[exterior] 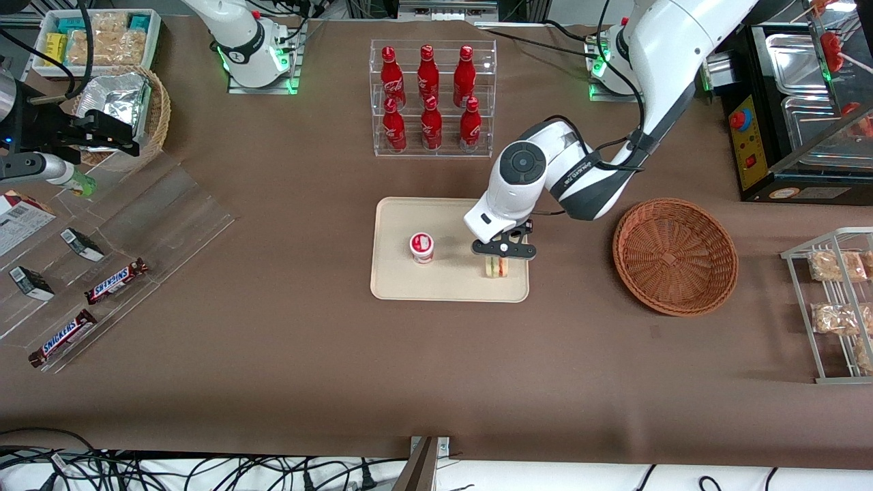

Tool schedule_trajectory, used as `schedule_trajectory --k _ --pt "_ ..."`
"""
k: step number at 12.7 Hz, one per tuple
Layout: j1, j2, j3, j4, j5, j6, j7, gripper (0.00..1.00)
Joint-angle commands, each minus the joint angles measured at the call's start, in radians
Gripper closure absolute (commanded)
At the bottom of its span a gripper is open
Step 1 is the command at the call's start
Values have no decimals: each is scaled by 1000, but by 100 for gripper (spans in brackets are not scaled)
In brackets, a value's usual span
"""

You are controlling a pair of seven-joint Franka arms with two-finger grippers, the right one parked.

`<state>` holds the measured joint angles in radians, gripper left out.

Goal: Place sandwich from basket to tray
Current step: 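Lift the sandwich and carry it over the cream tray, then lower the sandwich onto the tray beside the cup and open the gripper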

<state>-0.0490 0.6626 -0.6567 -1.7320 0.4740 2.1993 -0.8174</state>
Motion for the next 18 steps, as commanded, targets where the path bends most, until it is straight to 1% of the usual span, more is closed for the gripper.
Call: schedule_trajectory --k 1,3,4,5,7,10,11,13,15,17,18 --pt "-20 38 2 26 86 -7 -66 100" --pt "-22 43 0 26 92 -7 -68 100" --pt "-22 43 2 28 92 -7 -71 82" --pt "-22 42 2 28 92 -7 -89 75" --pt "-22 40 2 31 94 -7 -97 53" --pt "-22 40 2 31 95 -7 -97 9" --pt "-22 38 0 34 94 -10 -97 0" --pt "-19 17 -4 43 86 -23 -115 0" --pt "0 -36 -9 58 69 -55 -132 0" --pt "4 -61 -9 151 11 -186 -149 0" --pt "21 -69 -9 204 9 -272 -149 0"
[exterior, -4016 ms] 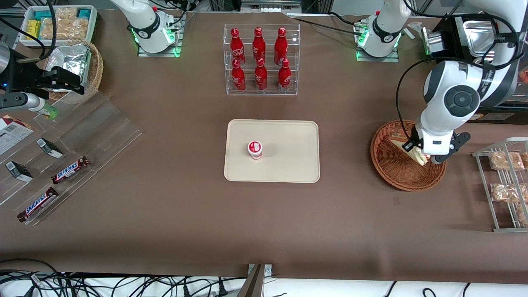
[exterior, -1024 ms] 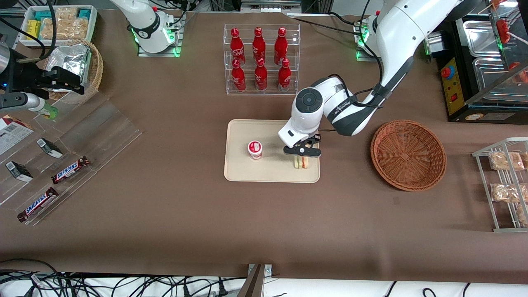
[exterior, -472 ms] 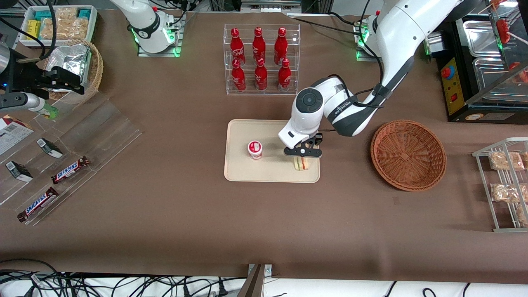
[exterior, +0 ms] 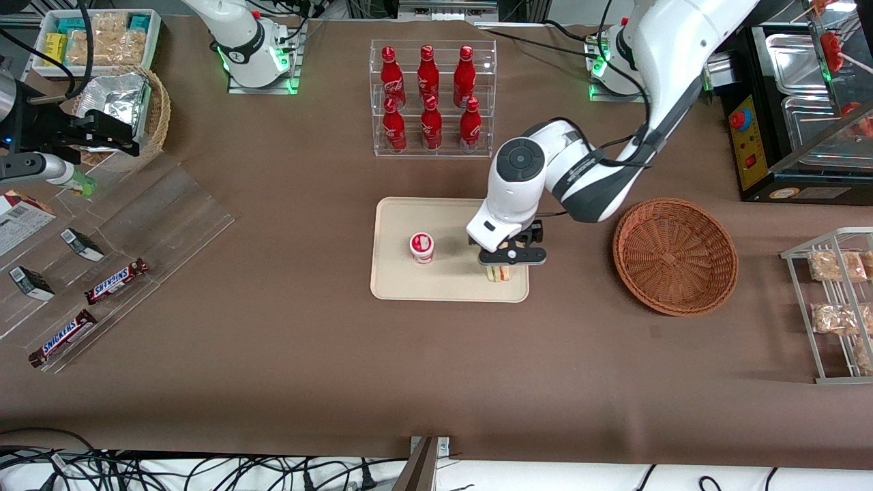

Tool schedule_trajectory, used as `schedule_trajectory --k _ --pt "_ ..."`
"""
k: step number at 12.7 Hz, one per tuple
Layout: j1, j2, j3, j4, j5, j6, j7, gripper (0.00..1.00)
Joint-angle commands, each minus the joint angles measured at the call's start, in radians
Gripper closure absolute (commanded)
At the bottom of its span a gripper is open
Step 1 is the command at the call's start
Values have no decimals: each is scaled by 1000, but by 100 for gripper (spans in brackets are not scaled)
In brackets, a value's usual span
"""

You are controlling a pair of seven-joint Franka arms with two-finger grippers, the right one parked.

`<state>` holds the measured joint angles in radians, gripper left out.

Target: Place sandwich from basket to tray

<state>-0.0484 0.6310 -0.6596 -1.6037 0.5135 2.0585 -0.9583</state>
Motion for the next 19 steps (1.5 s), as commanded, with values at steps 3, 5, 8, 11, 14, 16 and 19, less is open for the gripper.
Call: schedule_trajectory --k 3,5,8,11,14,16,19 --pt "99 -131 -8 129 -59 -253 4 0" --pt "152 -187 -9 130 -84 -279 10 0" --pt "209 -229 -11 131 -110 -290 21 0" --pt "304 -295 -12 133 -219 -325 188 0" --pt "401 -358 -8 131 -312 -357 346 0" --pt "409 -401 53 133 -381 -408 470 0" --pt "319 -479 274 131 -496 -457 649 0"
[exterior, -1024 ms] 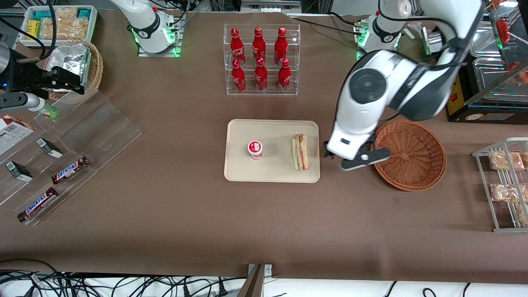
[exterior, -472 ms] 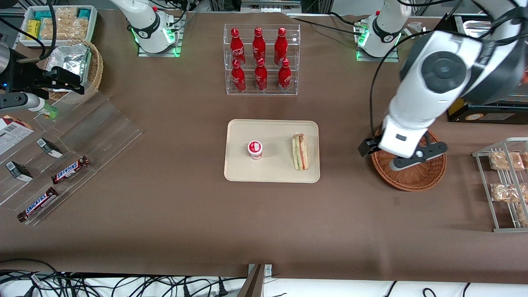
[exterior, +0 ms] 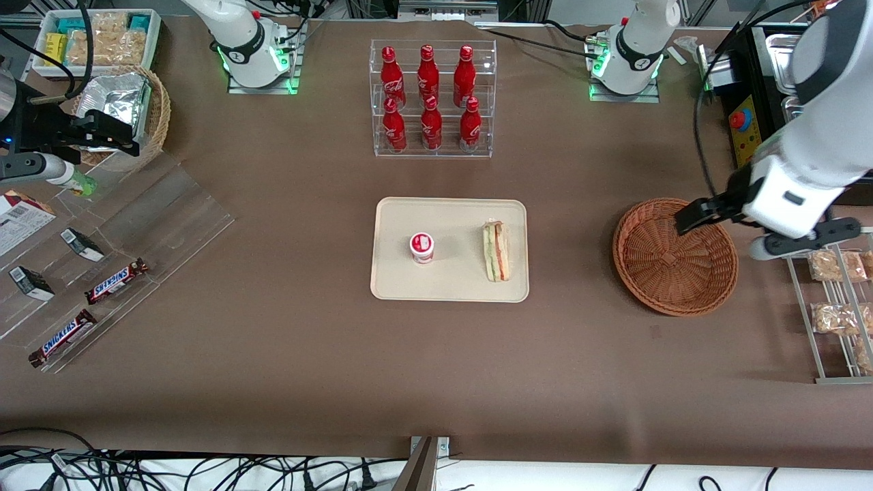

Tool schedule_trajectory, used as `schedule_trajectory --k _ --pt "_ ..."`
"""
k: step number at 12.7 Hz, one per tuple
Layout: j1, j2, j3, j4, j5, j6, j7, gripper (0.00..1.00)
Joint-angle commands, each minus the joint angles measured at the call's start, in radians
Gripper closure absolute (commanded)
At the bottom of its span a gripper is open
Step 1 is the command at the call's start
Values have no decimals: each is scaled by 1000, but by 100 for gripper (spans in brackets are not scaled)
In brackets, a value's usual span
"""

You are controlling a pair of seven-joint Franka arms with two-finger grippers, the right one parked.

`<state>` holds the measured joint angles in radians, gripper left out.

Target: Place sandwich from basket to tray

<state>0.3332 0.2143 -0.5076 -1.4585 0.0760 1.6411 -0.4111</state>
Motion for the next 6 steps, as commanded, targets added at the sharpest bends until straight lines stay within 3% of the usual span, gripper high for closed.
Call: schedule_trajectory --k 1,4,6 --pt "-109 -87 191 -16 -83 -62 156 0" --pt "-213 -139 364 -25 -136 -112 282 0" --pt "-253 -154 403 -31 -134 -113 322 0"
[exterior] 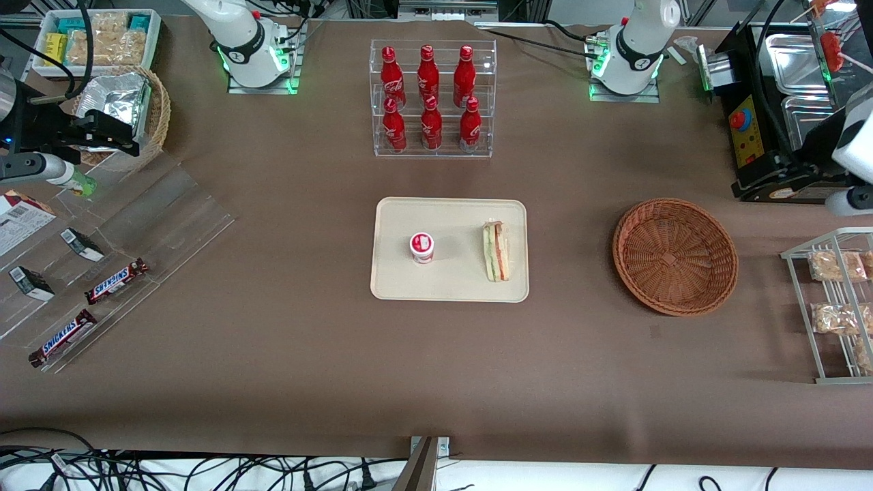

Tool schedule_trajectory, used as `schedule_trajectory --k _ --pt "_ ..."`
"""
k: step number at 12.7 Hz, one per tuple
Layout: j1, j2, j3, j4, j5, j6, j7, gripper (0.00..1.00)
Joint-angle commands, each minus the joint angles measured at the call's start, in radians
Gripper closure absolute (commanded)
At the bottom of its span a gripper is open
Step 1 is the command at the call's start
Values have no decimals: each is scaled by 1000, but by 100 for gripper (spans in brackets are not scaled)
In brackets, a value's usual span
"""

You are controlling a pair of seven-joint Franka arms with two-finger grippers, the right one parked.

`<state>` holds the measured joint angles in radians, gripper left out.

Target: Place sandwich from basket to tray

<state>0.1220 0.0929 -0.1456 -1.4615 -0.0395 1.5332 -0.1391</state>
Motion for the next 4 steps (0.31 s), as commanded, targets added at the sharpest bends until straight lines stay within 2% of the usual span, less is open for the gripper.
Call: schedule_trajectory --k 1,4 --pt "-53 -33 41 -28 -11 -7 49 0" --pt "-65 -16 40 -28 -5 -22 52 0"
